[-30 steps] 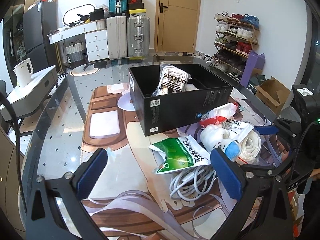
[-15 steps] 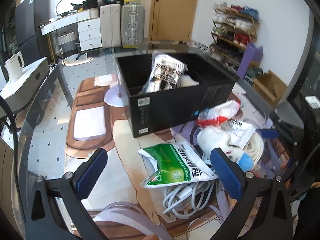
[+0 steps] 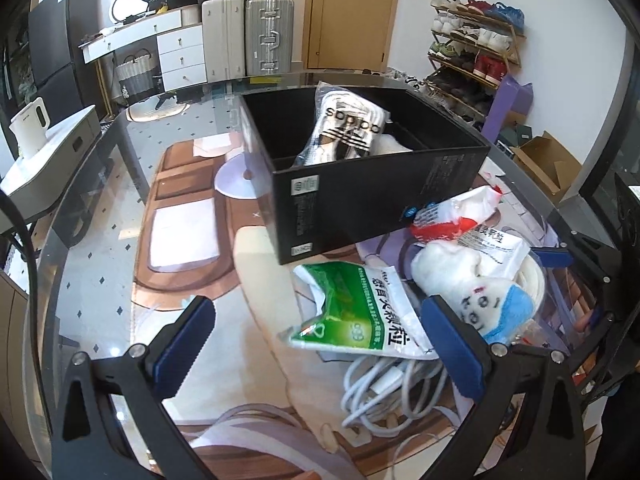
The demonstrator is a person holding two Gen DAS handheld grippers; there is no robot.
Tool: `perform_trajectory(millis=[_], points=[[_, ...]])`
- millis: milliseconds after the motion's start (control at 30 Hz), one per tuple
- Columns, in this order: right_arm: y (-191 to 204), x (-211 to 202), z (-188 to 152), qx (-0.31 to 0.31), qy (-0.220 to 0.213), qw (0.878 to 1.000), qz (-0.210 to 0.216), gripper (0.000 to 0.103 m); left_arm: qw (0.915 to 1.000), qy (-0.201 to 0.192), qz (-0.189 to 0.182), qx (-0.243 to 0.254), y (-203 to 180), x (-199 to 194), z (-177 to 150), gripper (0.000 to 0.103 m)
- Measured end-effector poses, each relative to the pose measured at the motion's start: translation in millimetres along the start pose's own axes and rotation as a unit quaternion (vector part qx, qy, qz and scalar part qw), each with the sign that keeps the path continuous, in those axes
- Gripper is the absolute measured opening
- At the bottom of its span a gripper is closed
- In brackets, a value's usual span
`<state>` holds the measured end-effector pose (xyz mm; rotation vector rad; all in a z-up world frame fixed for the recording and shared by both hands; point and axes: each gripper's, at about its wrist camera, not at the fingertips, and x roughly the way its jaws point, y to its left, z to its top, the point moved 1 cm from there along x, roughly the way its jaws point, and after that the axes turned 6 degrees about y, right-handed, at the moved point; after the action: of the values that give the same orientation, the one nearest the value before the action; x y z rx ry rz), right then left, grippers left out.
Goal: Organize soft objects
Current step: 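Grasp the green printed packet with the left tool while the right tool grasps the coiled white rope bag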
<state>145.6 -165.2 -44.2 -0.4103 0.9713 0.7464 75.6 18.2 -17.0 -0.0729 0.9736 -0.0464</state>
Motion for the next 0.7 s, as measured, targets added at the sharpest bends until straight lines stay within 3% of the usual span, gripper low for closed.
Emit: perform_trajectory(millis=[533, 633, 700], points=[[-3.3, -1.8, -0.8, 0.008, -0.006, 1.000, 0.008, 0.102, 0.9999, 0.004, -0.005, 0.009, 15.6, 3.5, 2.9, 0.103], [-4.8, -3.1, -0.7, 0.011, -0.008, 1.000, 0.010, 0.097, 0.9998, 0.005, -0.014, 0.010, 15.1, 3.4, 2.8, 0.098], [-6.3, -4.8, -0.3, 0.012, -0.011, 1.000, 0.006, 0.088, 0.9996, 0.008, -0.024, 0.014, 14.7, 3.4, 2.5, 0.086]])
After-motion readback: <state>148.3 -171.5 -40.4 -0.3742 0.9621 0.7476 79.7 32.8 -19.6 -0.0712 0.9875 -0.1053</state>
